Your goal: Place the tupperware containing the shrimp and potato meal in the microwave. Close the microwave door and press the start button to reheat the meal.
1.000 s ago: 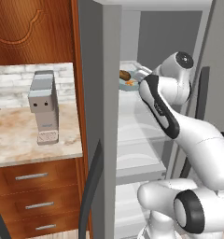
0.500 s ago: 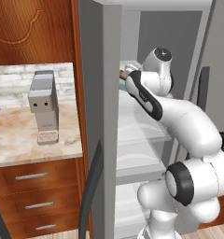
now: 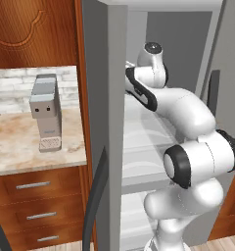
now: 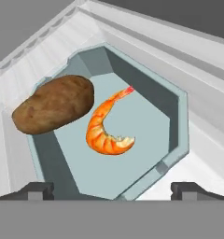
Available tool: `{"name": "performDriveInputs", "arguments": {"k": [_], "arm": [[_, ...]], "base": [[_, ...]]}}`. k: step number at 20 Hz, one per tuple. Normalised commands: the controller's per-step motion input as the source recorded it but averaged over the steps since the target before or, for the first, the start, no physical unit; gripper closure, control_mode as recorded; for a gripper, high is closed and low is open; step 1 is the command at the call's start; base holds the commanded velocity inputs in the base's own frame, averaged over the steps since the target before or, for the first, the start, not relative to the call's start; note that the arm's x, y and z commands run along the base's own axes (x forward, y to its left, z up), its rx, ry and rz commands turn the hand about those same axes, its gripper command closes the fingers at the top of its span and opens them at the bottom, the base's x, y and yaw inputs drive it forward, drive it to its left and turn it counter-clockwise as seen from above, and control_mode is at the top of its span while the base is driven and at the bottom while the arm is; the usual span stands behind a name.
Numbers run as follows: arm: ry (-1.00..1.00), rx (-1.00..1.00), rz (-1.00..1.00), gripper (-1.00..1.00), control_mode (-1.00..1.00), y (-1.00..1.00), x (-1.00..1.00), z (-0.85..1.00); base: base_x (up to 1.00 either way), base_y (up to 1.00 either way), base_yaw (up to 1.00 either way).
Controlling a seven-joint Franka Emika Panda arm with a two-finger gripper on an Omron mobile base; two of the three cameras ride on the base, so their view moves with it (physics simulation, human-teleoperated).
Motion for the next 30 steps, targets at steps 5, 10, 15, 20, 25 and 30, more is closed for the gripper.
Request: {"name": "performDriveInputs", "arguments": {"k": [5, 10, 15, 20, 25, 30], "arm": [[0.00, 0.00, -0.12, -1.00, -1.00, 0.00, 0.43, -0.08], [0.00, 0.00, -0.09, -1.00, -1.00, 0.00, 0.26, -0.23], [0.00, 0.00, -0.06, -1.00, -1.00, 0.00, -0.03, -0.13], [0.00, 0.00, -0.05, -1.00, -1.00, 0.00, -0.21, 0.00], [0.00, 0.00, -0.10, -1.00, -1.00, 0.00, -0.12, 0.00], [0.01, 0.01, -0.12, -1.00, -1.00, -0.09, 0.04, -0.02]], "base": [[0.00, 0.00, 0.00], [0.00, 0.00, 0.00], [0.00, 0.00, 0.00], [0.00, 0.00, 0.00], [0.00, 0.00, 0.00], [0.00, 0.00, 0.00]]}}
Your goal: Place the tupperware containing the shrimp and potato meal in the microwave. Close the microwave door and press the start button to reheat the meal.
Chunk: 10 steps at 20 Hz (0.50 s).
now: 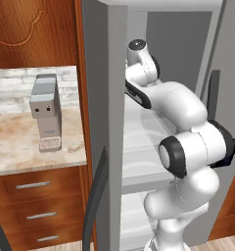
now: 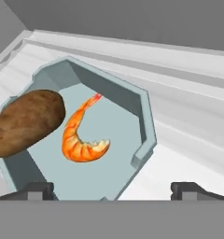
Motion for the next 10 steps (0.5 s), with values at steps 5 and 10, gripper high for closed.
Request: {"name": "performDriveInputs", "arguments": {"k": [5, 10], "arm": [[0.06, 0.02, -0.11, -1.00, -1.00, -0.09, 0.18, -0.20], [0.09, 0.01, -0.09, -1.00, -1.00, -0.05, 0.25, -0.34]], "base": [[0.00, 0.00, 0.00], [0.00, 0.00, 0.00]]}}
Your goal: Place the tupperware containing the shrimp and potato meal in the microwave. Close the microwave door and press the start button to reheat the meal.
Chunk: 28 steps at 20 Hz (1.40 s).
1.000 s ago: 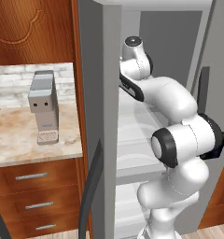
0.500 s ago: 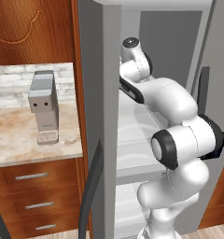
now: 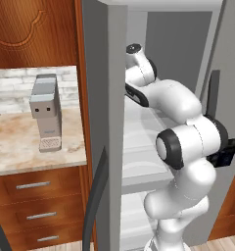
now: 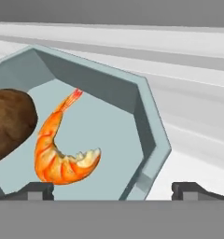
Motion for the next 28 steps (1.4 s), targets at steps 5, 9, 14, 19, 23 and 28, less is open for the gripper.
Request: {"name": "performDriveInputs", "arguments": {"k": [5, 9, 14, 19, 23, 28], "arm": [[0.10, 0.01, -0.08, -1.00, -1.00, -0.02, 0.24, -0.37], [0.09, 0.00, -0.07, 1.00, -1.00, 0.00, 0.15, -0.42], [0.04, 0.00, -0.02, 1.00, -1.00, 0.00, 0.03, -0.21], [0.00, 0.00, 0.00, 1.00, -1.00, 0.00, 0.00, 0.00], [-0.07, 0.00, -0.01, 1.00, -1.00, 0.00, -0.30, -0.06], [-0.12, 0.00, -0.06, 1.00, -1.00, 0.00, -0.85, 0.00]], "base": [[0.00, 0.00, 0.00], [0.00, 0.00, 0.00], [0.00, 0.00, 0.00], [0.00, 0.00, 0.00], [0.00, 0.00, 0.00], [0.00, 0.00, 0.00]]}}
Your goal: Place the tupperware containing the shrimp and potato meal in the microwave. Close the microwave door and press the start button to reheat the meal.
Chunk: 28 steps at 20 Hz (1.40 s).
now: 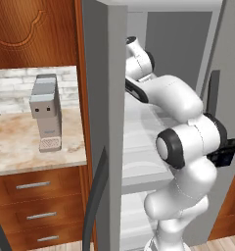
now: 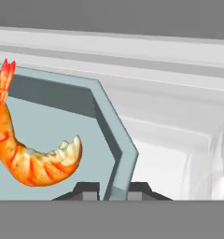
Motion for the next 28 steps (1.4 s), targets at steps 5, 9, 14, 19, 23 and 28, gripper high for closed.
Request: {"name": "performDriveInputs", "arguments": {"k": [5, 9, 14, 19, 23, 28], "arm": [[-0.06, -0.01, -0.05, 1.00, -1.00, -0.04, -1.00, 0.00], [-0.05, 0.00, -0.04, 1.00, -1.00, -0.28, -1.00, 0.00], [-0.07, 0.01, 0.02, 1.00, -1.00, -0.41, -1.00, 0.10], [-0.02, -0.04, 0.24, 1.00, -1.00, 0.00, -1.00, 0.00], [0.00, -0.08, 0.34, 1.00, -1.00, 0.00, -1.00, 0.00], [0.00, 0.00, 0.08, 1.00, -1.00, 0.00, -0.64, 0.02]], "base": [[0.00, 0.00, 0.00], [0.00, 0.00, 0.00], [0.00, 0.00, 0.00], [0.00, 0.00, 0.00], [0.00, 0.00, 0.00], [0.00, 0.00, 0.00]]}}
